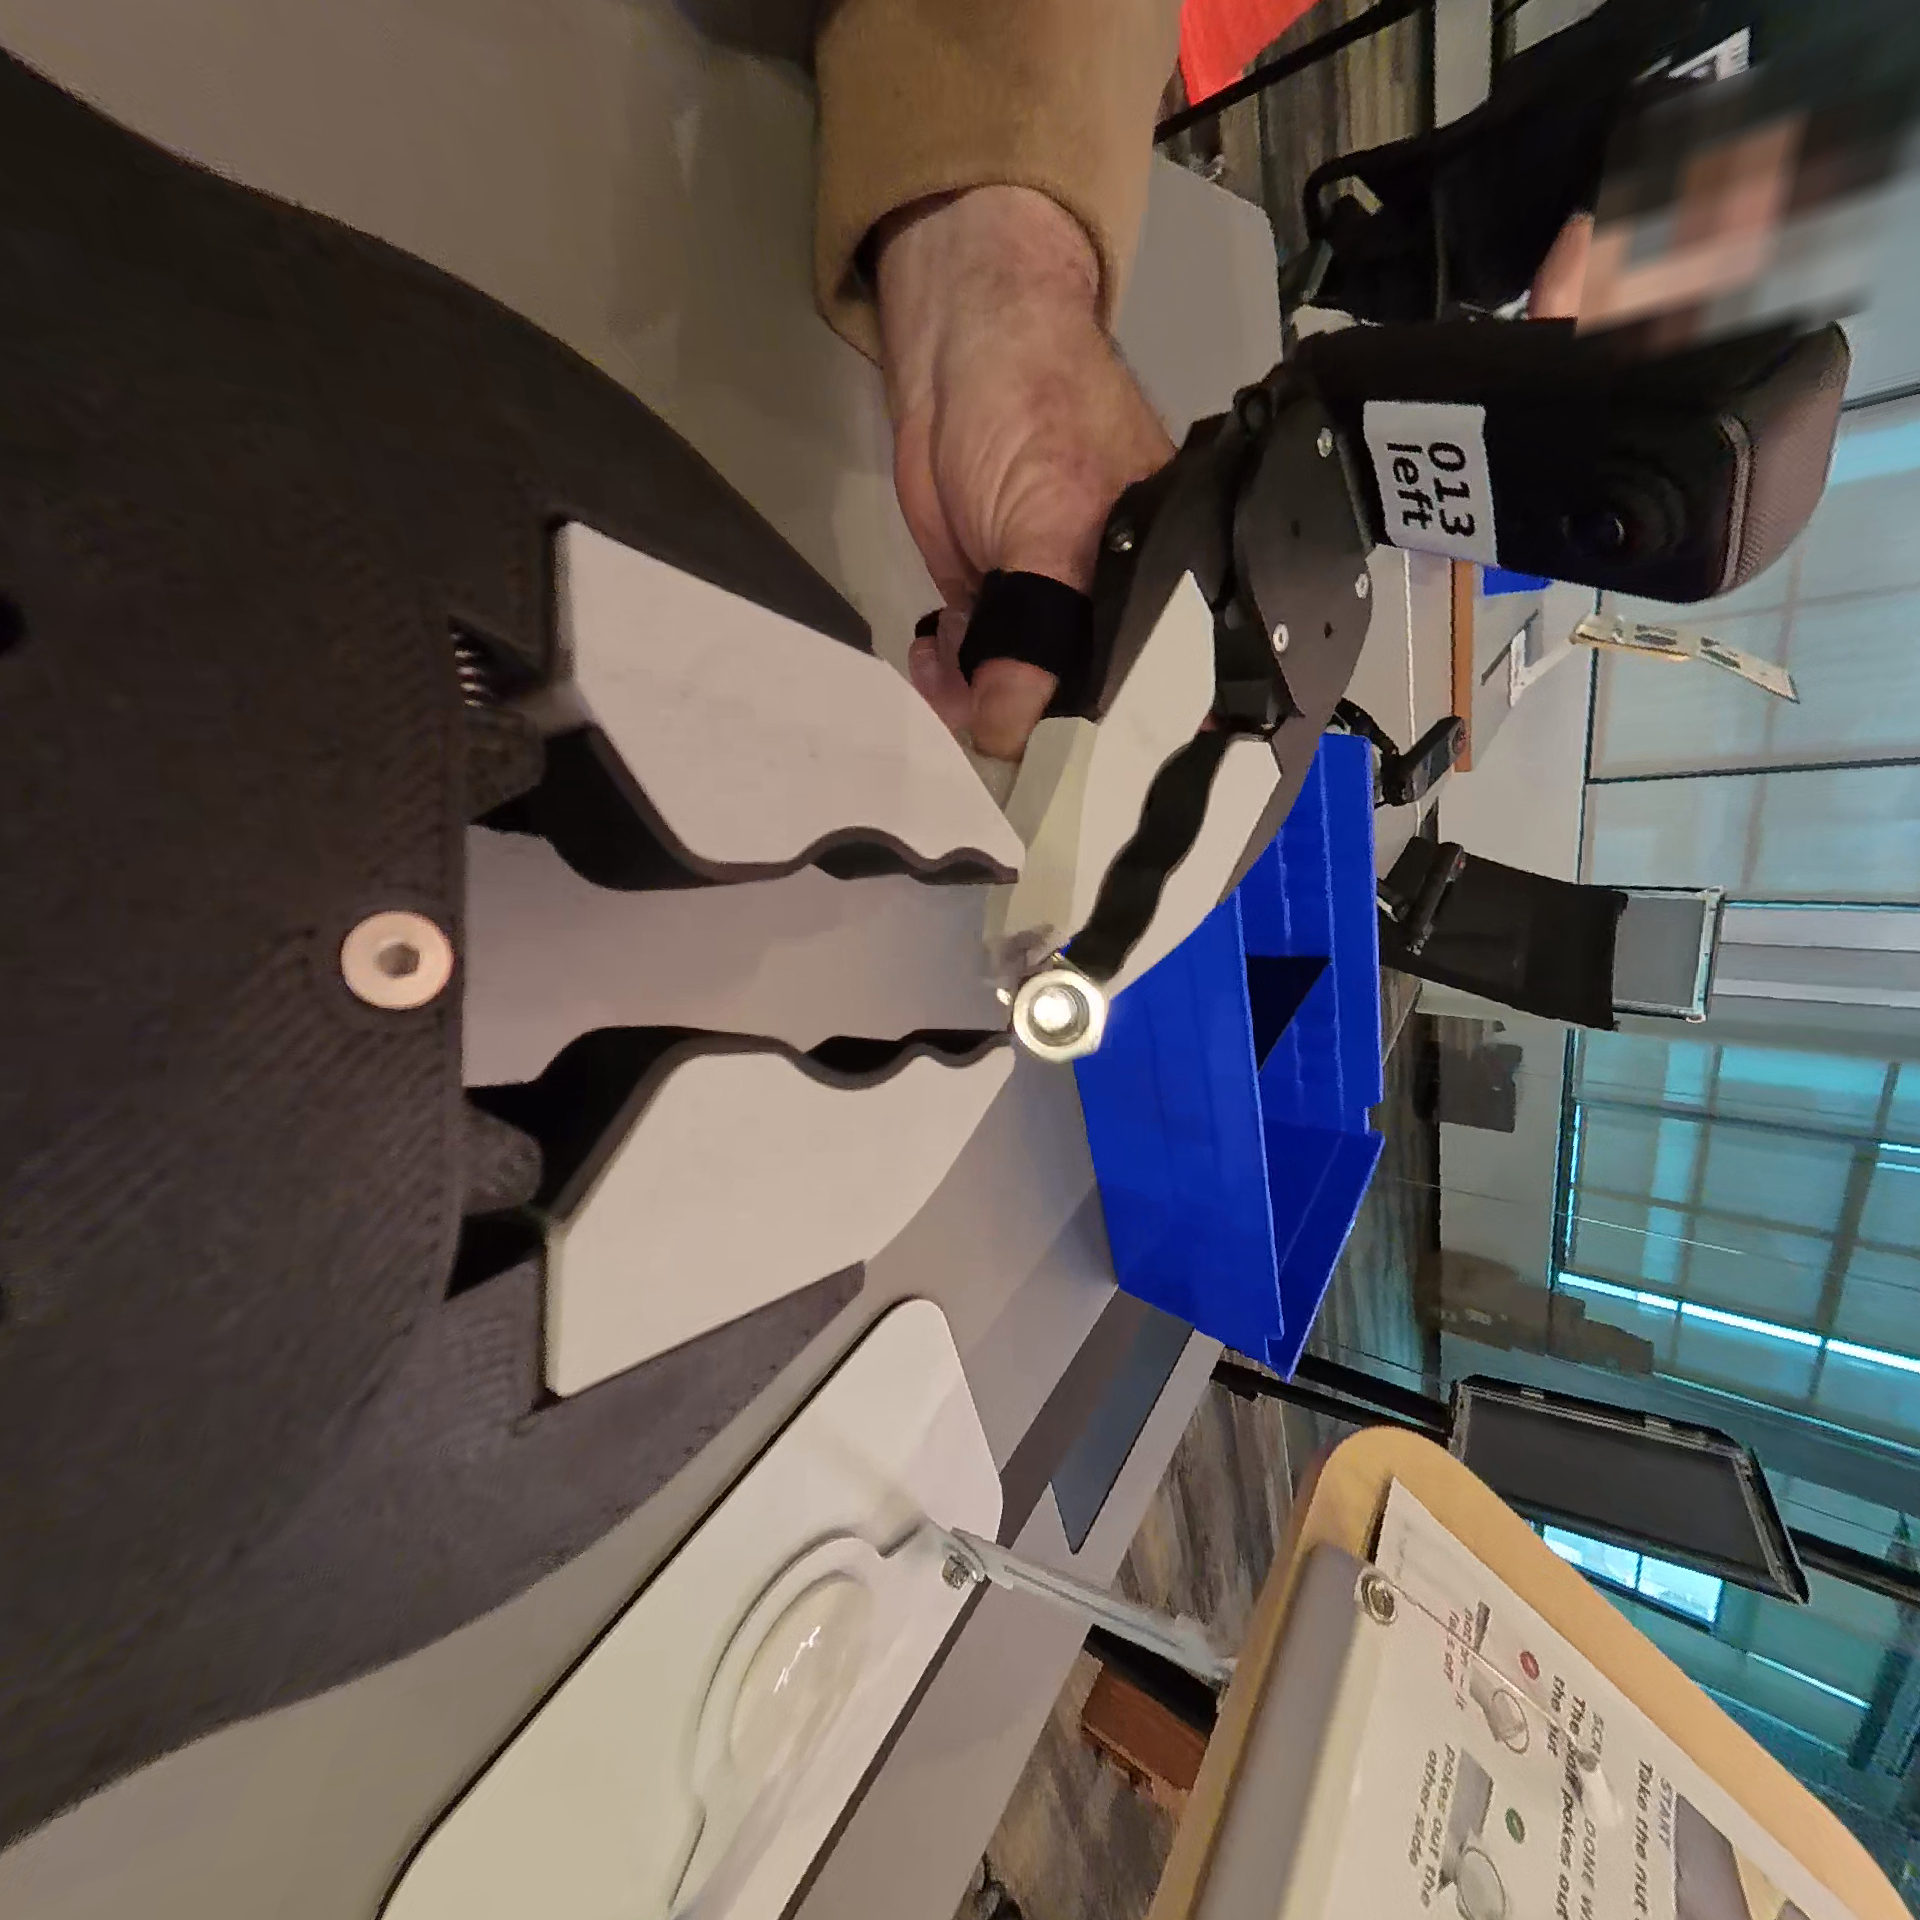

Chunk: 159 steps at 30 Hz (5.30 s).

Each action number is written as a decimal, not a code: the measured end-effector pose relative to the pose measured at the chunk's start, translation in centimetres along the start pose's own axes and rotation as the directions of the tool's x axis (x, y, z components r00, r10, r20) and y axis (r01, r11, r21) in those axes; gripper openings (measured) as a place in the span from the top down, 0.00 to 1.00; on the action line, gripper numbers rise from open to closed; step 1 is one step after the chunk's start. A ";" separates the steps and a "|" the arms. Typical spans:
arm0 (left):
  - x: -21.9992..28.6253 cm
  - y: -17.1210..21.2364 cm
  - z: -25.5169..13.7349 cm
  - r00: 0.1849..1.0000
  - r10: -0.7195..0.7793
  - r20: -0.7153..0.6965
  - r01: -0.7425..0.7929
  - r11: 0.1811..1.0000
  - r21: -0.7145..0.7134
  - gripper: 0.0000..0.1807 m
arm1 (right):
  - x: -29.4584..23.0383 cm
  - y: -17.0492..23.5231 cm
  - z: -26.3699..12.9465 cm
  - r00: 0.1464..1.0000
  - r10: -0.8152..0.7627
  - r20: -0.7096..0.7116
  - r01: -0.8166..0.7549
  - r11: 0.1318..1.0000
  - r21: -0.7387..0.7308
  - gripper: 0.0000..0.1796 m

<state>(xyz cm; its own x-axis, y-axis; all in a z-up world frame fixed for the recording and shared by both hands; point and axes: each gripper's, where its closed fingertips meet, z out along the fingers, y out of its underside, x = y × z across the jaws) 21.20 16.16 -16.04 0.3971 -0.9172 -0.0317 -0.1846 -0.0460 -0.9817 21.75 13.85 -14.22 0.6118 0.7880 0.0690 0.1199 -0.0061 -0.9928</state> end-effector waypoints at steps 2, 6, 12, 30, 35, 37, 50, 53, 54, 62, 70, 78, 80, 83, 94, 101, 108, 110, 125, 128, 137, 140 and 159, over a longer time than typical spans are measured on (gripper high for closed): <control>-0.2 -0.1 -0.1 1.000 -0.005 0.006 0.005 1.000 0.004 0.91 | -0.9 0.2 0.0 0.999 -0.017 0.046 0.017 1.000 -0.019 0.93; 0.0 0.0 0.0 1.000 -0.002 -0.005 0.002 1.000 0.002 0.91 | 0.4 0.1 -0.3 1.000 0.003 0.006 -0.003 1.000 -0.020 0.91; 0.6 0.0 0.2 0.999 0.004 -0.033 -0.004 1.000 0.000 0.91 | 0.6 -0.5 -0.2 1.000 0.004 0.010 -0.005 1.000 0.016 0.79; 0.6 0.1 0.2 0.999 -0.016 -0.044 0.016 1.000 0.001 0.91 | 0.1 -0.6 -0.3 0.999 -0.024 0.029 0.023 1.000 0.013 0.80; 0.2 0.0 0.0 0.999 -0.039 -0.036 0.040 0.999 0.011 0.91 | -2.1 0.8 -0.3 0.983 -0.048 0.176 0.065 0.994 -0.092 0.94; 0.3 -0.1 0.0 0.999 -0.026 -0.034 0.026 1.000 0.010 0.91 | -1.0 1.0 -0.3 0.990 -0.050 0.128 0.063 0.993 -0.099 0.90; 0.4 0.0 0.2 1.000 0.013 -0.010 -0.013 1.000 -0.011 0.91 | -2.9 1.0 -0.6 0.968 -0.091 0.232 0.119 0.987 -0.108 0.99; 0.3 0.1 0.2 1.000 0.024 -0.005 -0.024 1.000 -0.020 0.91 | -3.1 1.4 -0.8 0.962 -0.112 0.247 0.150 0.978 -0.142 0.96; 0.4 0.2 0.2 0.999 0.038 -0.003 -0.038 0.999 -0.026 0.91 | -2.6 1.1 -0.8 0.969 -0.107 0.224 0.138 0.982 -0.132 0.92; 0.5 0.1 0.3 0.998 0.067 0.007 -0.067 0.997 -0.034 0.91 | -0.4 0.3 -0.9 0.980 -0.180 0.081 0.188 0.976 -0.106 0.86; 1.0 0.2 0.5 0.989 0.149 0.027 -0.147 0.987 -0.066 0.91 | 0.2 0.0 -0.6 0.978 -0.207 0.014 0.208 0.973 -0.098 0.87; 1.2 -0.1 0.5 0.986 0.165 0.027 -0.163 0.985 -0.055 0.91 | 0.2 -0.4 -0.7 0.988 -0.154 0.005 0.154 0.987 -0.055 0.90; 1.3 -0.2 0.5 0.987 0.158 0.024 -0.157 0.987 -0.040 0.91 | 0.2 -0.6 -0.8 0.991 -0.136 0.014 0.137 0.990 -0.044 0.90; 1.5 -0.4 0.5 0.988 0.152 0.002 -0.152 0.988 -0.026 0.91 | 0.1 -0.8 -0.9 0.990 -0.141 0.029 0.142 0.990 -0.025 0.90; 4.5 -3.0 -1.2 0.928 -0.026 -0.372 0.092 0.983 0.160 0.79 | -0.8 -2.8 -2.5 0.975 -0.013 0.224 -0.018 0.990 0.137 0.90; 6.2 -4.1 -1.8 0.834 -0.115 -0.540 0.263 0.943 0.205 0.81 | -1.3 -4.1 -3.7 0.917 0.110 0.383 -0.216 0.946 0.243 0.90; 6.0 -4.7 -2.4 0.806 -0.137 -0.576 0.320 0.919 0.229 0.90 | -2.1 -4.1 -3.7 0.910 0.091 0.405 -0.211 0.942 0.262 0.90; 6.0 -4.7 -2.4 0.798 -0.145 -0.584 0.330 0.918 0.222 0.90 | -2.1 -4.1 -3.7 0.909 0.093 0.406 -0.214 0.940 0.265 0.90; 6.1 -4.6 -2.6 0.815 -0.116 -0.568 0.288 0.931 0.223 0.90 | -2.6 -4.1 -3.7 0.925 0.008 0.380 -0.113 0.961 0.254 0.79; 6.0 -4.7 -2.6 0.821 -0.115 -0.559 0.286 0.931 0.228 0.90 | -3.2 -4.0 -3.6 0.924 -0.021 0.381 -0.079 0.966 0.247 0.79; 5.8 -5.4 -3.2 0.829 -0.100 -0.549 0.285 0.922 0.262 0.91 | -3.5 -2.5 -3.3 0.921 -0.059 0.386 -0.005 0.987 0.163 0.87; 5.2 -5.7 -3.3 0.836 -0.112 -0.538 0.301 0.912 0.278 0.91 | -3.9 -0.2 -3.0 0.903 -0.047 0.426 0.035 0.999 0.035 0.89; 5.5 -5.6 -3.1 0.836 -0.111 -0.538 0.297 0.916 0.271 0.91 | -4.9 0.2 -3.3 0.871 -0.036 0.490 0.044 0.999 -0.004 0.87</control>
<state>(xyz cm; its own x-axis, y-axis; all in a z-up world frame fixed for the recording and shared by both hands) 21.58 10.18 -10.14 -0.1308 -0.9742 0.1837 0.1929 -0.2068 -0.9592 21.32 7.95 -14.46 0.1451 0.9883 0.0480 0.1493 0.0261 -0.9884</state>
